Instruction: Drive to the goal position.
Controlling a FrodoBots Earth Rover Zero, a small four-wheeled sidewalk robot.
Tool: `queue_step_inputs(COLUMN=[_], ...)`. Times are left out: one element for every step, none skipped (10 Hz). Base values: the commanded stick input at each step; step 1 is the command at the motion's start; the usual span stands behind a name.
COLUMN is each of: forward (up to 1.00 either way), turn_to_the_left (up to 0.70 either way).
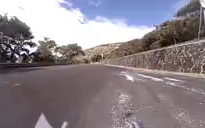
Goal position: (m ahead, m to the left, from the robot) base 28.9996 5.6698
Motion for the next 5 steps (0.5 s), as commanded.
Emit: queue_step_inputs(forward=[0.70, 0.70, 0.70, 0.70, 0.70], turn_to_the_left=[0.00, 0.00, 0.00, 0.00, 0.00])
